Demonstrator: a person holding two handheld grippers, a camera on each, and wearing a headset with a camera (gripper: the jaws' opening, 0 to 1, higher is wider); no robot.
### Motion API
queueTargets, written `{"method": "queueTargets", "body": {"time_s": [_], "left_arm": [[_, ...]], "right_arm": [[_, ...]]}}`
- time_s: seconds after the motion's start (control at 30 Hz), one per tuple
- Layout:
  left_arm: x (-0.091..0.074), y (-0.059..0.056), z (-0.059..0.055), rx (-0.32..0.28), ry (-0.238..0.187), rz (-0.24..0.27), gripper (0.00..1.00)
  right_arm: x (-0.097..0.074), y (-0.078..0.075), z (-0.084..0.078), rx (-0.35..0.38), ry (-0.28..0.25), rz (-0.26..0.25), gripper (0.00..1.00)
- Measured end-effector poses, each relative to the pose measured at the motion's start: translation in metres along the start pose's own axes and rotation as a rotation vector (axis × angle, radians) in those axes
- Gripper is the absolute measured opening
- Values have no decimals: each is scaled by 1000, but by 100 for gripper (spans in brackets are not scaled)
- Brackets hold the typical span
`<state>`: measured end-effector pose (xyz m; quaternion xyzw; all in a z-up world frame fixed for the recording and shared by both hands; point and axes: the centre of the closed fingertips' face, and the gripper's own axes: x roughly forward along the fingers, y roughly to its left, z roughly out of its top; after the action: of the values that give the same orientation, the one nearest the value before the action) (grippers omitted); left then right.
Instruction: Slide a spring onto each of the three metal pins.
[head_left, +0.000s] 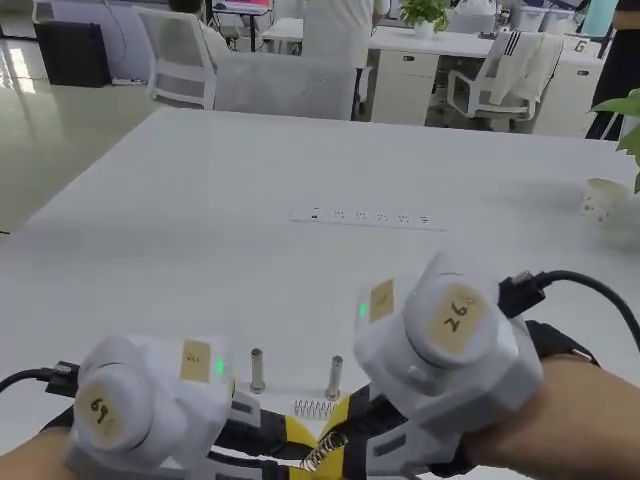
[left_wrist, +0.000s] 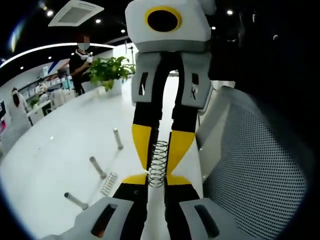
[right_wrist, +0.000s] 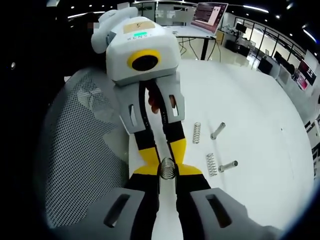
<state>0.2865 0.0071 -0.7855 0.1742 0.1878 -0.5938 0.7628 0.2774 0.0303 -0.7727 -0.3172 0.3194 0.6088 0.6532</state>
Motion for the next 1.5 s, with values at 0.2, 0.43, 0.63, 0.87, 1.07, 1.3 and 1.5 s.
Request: {"method": "queueTargets", "body": {"time_s": [0.2,0.43,0.63,0.87,1.07,1.3,1.5], "left_arm": [[-2,4,-4,-32,14,16,16],[-10,11,-10,-77,18,35,24],[-18,20,-15,-117,9,71,29],[-29,33,-23,-170,2,124,35],[-30,36,-23,-184,-2,137,36],[-31,37,-27,-189,5,140,38],[-32,38,-29,-194,8,145,39]], "right_arm": [[-6,-8,-6,16,10,-21,8],[-21,-26,-21,39,40,-66,8],[-40,-49,-36,63,70,-119,8],[-63,-73,-53,95,106,-179,8],[-83,-95,-67,103,162,-227,8],[-84,-117,-76,98,220,-234,8],[-71,-125,-79,96,253,-197,8]]}}
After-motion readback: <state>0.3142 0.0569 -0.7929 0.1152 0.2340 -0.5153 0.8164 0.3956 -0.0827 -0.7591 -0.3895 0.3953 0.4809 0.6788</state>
